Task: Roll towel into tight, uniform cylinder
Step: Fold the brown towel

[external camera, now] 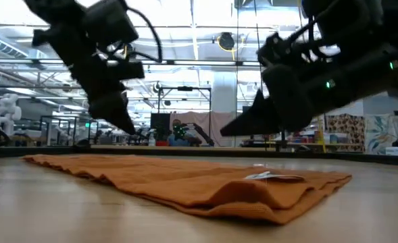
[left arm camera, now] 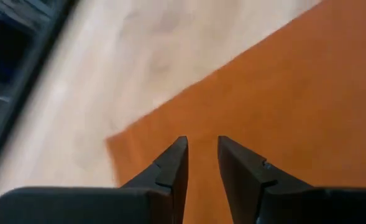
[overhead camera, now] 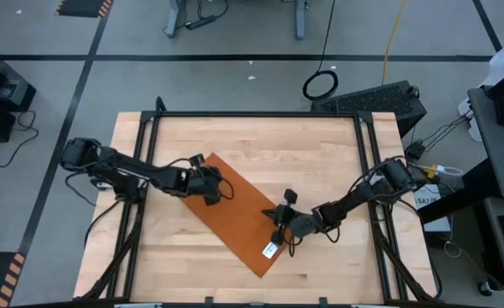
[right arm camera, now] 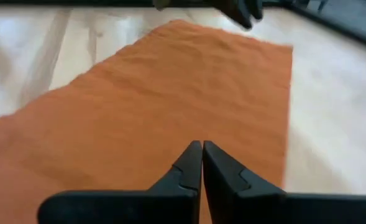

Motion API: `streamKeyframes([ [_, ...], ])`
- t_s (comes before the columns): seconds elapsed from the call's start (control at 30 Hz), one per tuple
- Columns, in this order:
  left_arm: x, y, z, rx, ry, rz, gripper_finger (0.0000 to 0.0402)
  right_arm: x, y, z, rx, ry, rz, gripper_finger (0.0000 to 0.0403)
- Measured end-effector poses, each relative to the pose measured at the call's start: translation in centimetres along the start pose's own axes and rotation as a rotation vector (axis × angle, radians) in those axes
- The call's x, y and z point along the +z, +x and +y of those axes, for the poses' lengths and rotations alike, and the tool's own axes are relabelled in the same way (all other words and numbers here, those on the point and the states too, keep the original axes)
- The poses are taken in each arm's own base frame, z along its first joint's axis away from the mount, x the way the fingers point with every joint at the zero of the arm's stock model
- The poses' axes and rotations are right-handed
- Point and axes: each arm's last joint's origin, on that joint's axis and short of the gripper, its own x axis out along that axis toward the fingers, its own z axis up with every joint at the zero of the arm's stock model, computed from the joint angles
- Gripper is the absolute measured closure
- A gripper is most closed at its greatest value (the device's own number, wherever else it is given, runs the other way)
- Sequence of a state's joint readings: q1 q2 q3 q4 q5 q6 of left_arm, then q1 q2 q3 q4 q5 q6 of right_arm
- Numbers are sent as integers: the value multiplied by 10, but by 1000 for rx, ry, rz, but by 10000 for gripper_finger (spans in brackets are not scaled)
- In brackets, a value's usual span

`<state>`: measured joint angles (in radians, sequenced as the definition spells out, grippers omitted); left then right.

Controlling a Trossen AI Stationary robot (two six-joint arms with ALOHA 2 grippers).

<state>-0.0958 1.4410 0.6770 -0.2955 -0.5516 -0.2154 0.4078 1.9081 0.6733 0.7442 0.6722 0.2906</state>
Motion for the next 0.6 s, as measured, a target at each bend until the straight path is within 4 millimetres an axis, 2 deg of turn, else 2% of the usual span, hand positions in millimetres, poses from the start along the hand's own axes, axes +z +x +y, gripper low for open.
streamKeyframes([
  [0.13,-3,-19,-4,-179,-140,109,307,5,-4,-10,-31,-171,81,397],
  [0.23,-14,-30,-12,-249,-227,229,307,9,-3,-18,18,-199,139,397],
  [0.33,-25,-37,-22,-241,-203,264,307,8,0,-23,127,-182,204,397],
  [0.43,-34,-33,-28,-185,-130,198,307,6,1,-24,210,-151,258,397],
  [0.6,-50,-12,-16,-116,-99,212,307,-5,3,-25,192,-50,325,397],
])
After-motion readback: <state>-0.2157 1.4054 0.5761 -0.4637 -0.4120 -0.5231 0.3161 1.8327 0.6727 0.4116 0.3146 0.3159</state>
